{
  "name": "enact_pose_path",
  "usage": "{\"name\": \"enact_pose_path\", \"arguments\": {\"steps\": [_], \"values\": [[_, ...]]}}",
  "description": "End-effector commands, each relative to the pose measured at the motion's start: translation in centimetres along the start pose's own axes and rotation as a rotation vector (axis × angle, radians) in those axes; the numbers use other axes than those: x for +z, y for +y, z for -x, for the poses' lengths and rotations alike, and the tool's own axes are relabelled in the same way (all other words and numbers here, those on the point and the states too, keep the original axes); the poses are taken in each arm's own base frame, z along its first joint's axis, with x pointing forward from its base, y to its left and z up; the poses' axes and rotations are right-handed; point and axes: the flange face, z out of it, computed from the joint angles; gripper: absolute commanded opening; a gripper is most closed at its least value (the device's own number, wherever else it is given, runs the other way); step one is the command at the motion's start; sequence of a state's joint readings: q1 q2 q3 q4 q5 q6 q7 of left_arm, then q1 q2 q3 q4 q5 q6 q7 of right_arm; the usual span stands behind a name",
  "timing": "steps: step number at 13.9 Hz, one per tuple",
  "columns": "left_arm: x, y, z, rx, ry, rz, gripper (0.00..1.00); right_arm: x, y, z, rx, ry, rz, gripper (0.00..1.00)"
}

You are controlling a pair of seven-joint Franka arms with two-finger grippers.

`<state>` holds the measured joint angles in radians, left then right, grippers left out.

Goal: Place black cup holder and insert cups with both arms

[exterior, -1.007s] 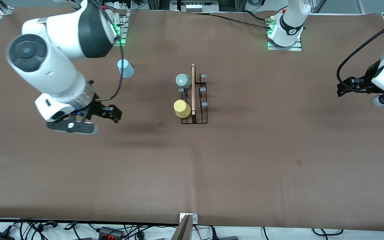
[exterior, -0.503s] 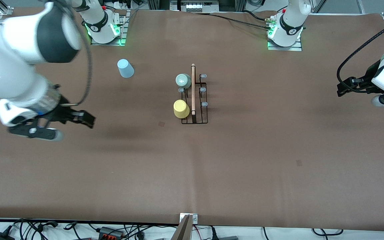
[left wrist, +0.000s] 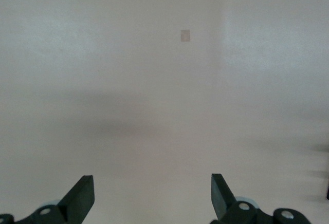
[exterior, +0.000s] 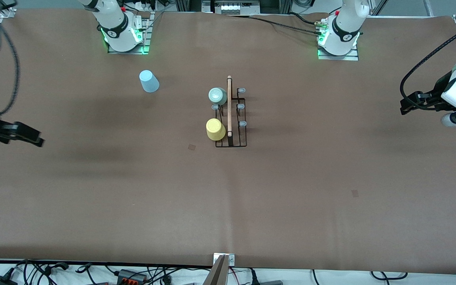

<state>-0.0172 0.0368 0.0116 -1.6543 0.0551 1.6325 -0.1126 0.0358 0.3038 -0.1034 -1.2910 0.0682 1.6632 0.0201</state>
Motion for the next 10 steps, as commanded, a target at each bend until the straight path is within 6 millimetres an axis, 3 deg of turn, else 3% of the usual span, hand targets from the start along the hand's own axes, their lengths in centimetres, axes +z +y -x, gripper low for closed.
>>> {"name": "enact_pose_path", "arguments": {"steps": [1, 5, 10], "values": [[-0.4, -0.1, 0.5, -0.004, 0.008, 0.029, 1.00, -0.2, 1.3, 1.5, -0.018, -0.011, 0.000, 1.00], [-0.4, -0.1, 0.5, -0.002, 0.008, 0.029, 1.00, 0.4, 0.2, 2.2, -0.033, -0.018, 0.022, 1.00], [-0.4, -0.1, 0.5, -0.004, 0.008, 0.029, 1.00, 0.5, 0.9, 6.6, -0.053, -0.030, 0.036, 1.00]]}}
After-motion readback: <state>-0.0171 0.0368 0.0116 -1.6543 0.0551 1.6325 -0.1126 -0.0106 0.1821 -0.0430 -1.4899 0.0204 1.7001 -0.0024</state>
